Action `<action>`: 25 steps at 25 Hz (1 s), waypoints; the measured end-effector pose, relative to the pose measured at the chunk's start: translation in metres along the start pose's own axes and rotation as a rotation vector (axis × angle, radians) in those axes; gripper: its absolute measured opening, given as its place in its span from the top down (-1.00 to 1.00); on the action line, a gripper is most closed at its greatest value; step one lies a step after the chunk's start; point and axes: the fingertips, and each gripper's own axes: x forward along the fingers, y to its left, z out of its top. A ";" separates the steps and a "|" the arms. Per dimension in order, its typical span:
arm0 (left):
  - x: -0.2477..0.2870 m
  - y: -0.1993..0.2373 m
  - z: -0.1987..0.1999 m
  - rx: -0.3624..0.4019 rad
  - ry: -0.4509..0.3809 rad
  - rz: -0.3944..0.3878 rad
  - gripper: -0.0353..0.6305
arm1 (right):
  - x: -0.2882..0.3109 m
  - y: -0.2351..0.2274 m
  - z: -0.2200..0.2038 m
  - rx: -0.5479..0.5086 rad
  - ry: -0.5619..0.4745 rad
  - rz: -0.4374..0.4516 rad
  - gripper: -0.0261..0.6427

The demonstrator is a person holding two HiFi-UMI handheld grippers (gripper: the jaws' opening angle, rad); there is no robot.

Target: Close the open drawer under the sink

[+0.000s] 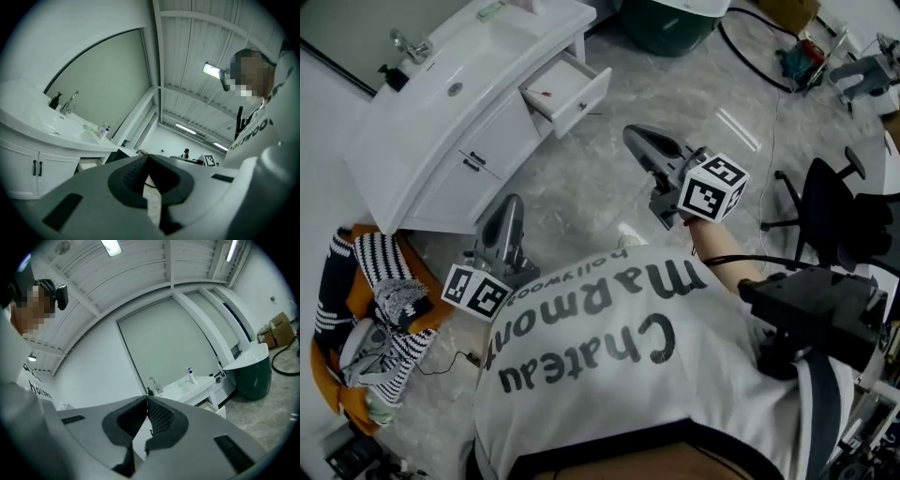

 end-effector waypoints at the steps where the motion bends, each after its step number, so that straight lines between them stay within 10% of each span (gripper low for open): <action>1: 0.013 -0.004 0.000 0.004 -0.011 0.008 0.87 | 0.000 -0.011 0.005 -0.005 0.011 0.013 0.89; 14: 0.116 -0.031 -0.022 0.193 -0.038 0.159 0.87 | -0.021 -0.106 0.045 -0.017 0.087 0.156 0.89; 25: 0.170 -0.026 -0.027 0.089 -0.013 0.106 0.87 | -0.030 -0.148 0.021 0.022 0.117 0.107 0.89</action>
